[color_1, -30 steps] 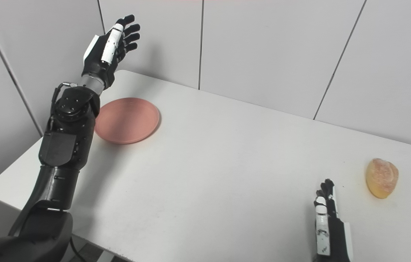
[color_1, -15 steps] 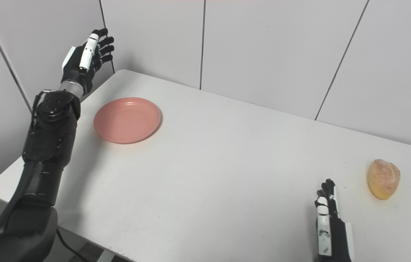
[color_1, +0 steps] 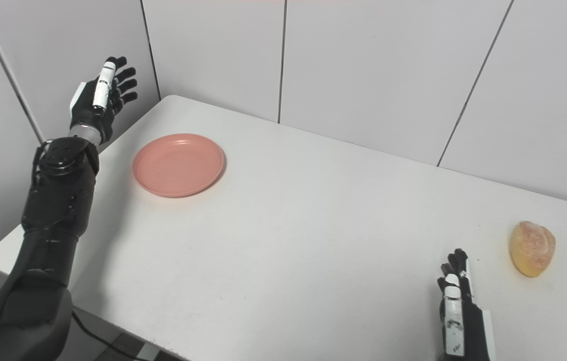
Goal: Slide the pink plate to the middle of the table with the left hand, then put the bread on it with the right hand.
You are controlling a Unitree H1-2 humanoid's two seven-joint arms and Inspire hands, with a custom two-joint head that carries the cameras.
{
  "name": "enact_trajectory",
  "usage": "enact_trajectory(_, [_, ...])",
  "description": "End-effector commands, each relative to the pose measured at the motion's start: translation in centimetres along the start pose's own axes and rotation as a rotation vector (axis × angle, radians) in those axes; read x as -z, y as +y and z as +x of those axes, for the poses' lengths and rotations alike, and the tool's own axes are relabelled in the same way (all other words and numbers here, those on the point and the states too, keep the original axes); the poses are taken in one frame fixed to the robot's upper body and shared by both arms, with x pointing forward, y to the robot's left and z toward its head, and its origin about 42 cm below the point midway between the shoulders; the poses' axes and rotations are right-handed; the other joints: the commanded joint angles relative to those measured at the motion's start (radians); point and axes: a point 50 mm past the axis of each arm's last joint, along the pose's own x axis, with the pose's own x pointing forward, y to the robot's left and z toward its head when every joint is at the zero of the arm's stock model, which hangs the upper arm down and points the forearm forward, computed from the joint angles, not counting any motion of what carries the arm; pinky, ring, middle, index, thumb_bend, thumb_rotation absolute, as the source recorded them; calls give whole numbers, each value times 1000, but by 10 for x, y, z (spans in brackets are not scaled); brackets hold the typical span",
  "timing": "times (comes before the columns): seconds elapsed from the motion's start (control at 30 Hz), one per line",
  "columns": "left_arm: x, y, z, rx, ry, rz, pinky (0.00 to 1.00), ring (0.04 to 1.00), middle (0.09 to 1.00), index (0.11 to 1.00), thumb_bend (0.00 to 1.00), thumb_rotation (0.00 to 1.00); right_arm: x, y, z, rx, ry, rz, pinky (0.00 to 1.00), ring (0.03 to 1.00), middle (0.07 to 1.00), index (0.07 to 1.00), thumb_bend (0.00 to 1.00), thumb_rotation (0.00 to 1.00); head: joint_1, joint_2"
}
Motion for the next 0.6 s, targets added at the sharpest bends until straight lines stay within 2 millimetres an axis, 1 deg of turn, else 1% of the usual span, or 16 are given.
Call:
enact_trajectory(0.0, [-24,10,8,-11,-88,-10,859,877,879,868,372,1000,-8,-1,4,4,-45,-5,1000,1000,1000,1000,155,1000,-1,1])
enact_trajectory(0.07, [-19,13,7,-20,-76,-14,867,877,880,870,373,1000,-8,-1,4,3,-47,-8,1000,1000,1000,1000,154,1000,-2,4])
enact_trajectory(0.13, [-16,15,7,-33,-70,-5,852,867,872,863,373,1000,-9,-1,4,-1,-47,-10,1000,1000,1000,1000,157,1000,-1,4])
enact_trajectory(0.23, [-9,15,6,-45,-68,-48,853,861,860,851,355,1000,-10,-1,3,5,-45,-7,1000,1000,1000,1000,162,1000,0,6])
enact_trajectory(0.37, [-2,16,5,-51,-63,-62,854,862,856,850,360,1000,-11,-1,3,9,-41,-2,1000,1000,1000,1000,160,1000,2,10])
enact_trajectory(0.57, [6,16,3,-56,-61,-51,826,852,846,847,368,1000,-12,-2,2,6,-39,4,1000,1000,1000,1000,152,1000,1,18])
